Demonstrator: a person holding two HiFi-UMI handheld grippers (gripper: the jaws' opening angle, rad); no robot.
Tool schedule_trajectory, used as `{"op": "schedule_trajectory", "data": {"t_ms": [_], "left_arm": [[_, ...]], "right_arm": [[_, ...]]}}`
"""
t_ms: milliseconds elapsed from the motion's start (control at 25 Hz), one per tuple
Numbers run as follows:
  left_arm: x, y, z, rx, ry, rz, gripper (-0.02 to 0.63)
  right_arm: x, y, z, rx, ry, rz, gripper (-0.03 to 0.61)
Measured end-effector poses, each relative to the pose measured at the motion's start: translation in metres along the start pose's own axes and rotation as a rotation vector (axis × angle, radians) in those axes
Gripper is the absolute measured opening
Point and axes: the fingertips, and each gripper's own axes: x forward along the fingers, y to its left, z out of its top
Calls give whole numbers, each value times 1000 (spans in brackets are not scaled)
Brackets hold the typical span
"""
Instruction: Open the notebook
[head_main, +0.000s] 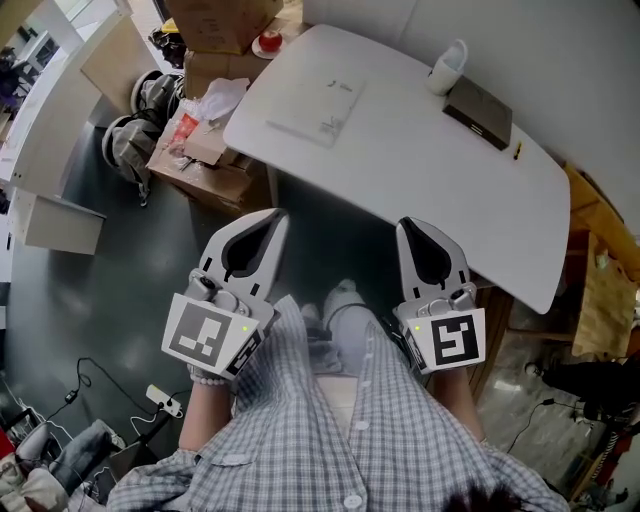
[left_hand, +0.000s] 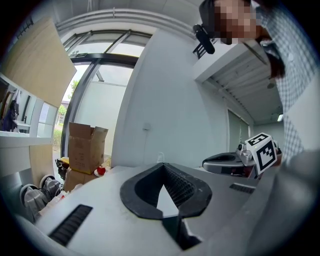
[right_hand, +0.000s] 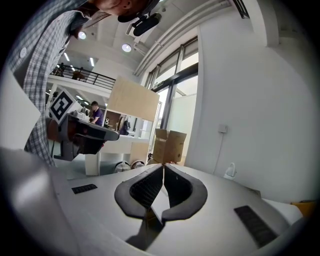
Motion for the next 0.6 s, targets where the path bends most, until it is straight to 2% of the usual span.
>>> {"op": "schedule_trajectory", "data": {"t_ms": [600], "left_arm": [[74, 31, 14, 8, -11, 48, 6]], "right_arm": [[69, -53, -6, 11, -21, 60, 23]]}}
